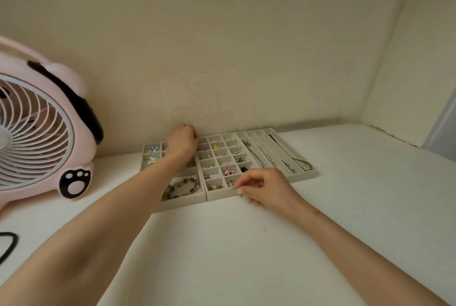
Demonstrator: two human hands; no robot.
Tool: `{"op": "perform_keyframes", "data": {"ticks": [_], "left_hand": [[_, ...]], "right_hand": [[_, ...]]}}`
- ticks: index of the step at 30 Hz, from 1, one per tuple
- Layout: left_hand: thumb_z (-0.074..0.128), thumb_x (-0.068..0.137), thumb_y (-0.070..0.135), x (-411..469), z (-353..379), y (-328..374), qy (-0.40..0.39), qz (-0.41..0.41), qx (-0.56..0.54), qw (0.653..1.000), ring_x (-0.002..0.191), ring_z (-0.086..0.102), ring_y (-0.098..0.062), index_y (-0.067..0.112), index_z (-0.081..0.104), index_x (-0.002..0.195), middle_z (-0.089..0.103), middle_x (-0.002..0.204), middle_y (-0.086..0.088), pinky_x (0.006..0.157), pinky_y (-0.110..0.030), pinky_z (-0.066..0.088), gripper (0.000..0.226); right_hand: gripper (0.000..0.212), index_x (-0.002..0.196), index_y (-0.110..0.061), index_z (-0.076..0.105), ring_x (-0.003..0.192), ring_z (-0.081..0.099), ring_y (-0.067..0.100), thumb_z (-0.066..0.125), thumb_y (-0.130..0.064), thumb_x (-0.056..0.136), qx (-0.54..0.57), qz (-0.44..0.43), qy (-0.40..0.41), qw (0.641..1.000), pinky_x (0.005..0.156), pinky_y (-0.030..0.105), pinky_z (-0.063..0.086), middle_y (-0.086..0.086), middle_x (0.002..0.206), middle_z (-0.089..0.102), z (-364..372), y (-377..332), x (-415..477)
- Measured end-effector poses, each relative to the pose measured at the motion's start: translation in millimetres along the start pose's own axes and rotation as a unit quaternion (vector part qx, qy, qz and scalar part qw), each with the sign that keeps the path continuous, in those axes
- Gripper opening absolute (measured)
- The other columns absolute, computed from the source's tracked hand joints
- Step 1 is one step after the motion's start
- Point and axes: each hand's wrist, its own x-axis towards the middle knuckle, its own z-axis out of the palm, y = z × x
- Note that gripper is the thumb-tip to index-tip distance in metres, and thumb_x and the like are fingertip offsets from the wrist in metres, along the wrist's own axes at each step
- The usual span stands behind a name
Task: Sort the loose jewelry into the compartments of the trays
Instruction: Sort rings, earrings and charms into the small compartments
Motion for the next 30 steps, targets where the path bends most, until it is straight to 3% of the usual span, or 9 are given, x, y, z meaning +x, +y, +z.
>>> {"op": "perform_keyframes", "data": {"ticks": [6,10,12,16,19,24,30], "left_hand": [[0.058,0.090,0.028,-6,-7,-18,0.012,0.001,-0.039,0.999,0.094,0.055,-0.026,0.012,0.061,0.095,0.057,0.106,-0.008,0.074,-0.035,0.045,0.017],[0.057,0.091,0.030,-21,-15,-25,0.020,0.005,-0.048,0.999,0.091,0.057,-0.025,0.013,0.061,0.096,0.060,0.105,-0.007,0.072,-0.036,0.048,0.018],[0.057,0.091,0.030,-31,-19,-26,0.030,0.011,-0.058,0.998,0.091,0.057,-0.024,0.013,0.061,0.097,0.061,0.105,-0.005,0.069,-0.034,0.046,0.019],[0.057,0.090,0.030,-49,-27,-30,0.039,0.011,-0.084,0.996,0.089,0.057,-0.021,0.015,0.061,0.096,0.063,0.101,-0.001,0.067,-0.030,0.040,0.017],[0.058,0.089,0.031,-60,-31,-33,0.047,0.013,-0.095,0.994,0.086,0.058,-0.018,0.018,0.060,0.093,0.064,0.097,0.000,0.065,-0.030,0.042,0.014],[0.058,0.089,0.031,-75,-34,-36,0.032,0.037,-0.100,0.994,0.087,0.058,-0.018,0.020,0.060,0.090,0.064,0.095,0.002,0.070,-0.033,0.047,0.010],[0.057,0.090,0.029,-81,-32,-32,0.026,0.054,-0.112,0.992,0.084,0.056,-0.016,0.018,0.060,0.090,0.063,0.096,0.003,0.067,-0.032,0.046,0.011]], "right_hand": [[0.011,0.081,-0.012,0.072,0.052,0.052,-0.003,0.069,-0.001,0.081,0.014,-0.013,0.010,1.000,0.052,0.011,0.040,-0.019,0.057,0.062,-3,-8,11],[0.010,0.082,-0.013,0.072,0.049,0.053,-0.003,0.069,-0.004,0.082,-0.011,-0.007,0.028,1.000,0.052,0.013,0.042,-0.016,0.054,0.060,-4,-18,42],[0.010,0.083,-0.016,0.071,0.055,0.055,-0.004,0.069,-0.006,0.083,-0.027,0.004,0.040,0.999,0.059,0.014,0.046,-0.016,0.065,0.063,-1,-21,67],[0.017,0.081,-0.021,0.069,0.076,0.061,0.011,0.067,-0.004,0.083,-0.064,0.016,0.078,0.995,0.081,0.034,0.055,-0.002,0.085,0.067,17,-17,124],[0.018,0.087,-0.019,0.071,0.083,0.065,0.017,0.063,-0.004,0.083,-0.096,0.026,0.103,0.990,0.082,0.037,0.055,-0.003,0.084,0.066,36,-16,156],[0.022,0.091,-0.022,0.071,0.097,0.064,0.020,0.056,-0.007,0.086,-0.140,0.044,0.129,0.981,0.086,0.034,0.052,0.000,0.104,0.070,47,-22,182],[0.021,0.091,-0.020,0.071,0.091,0.067,0.024,0.055,-0.009,0.088,-0.170,0.049,0.108,0.978,0.084,0.043,0.055,0.003,0.104,0.070,36,-18,180]]}}
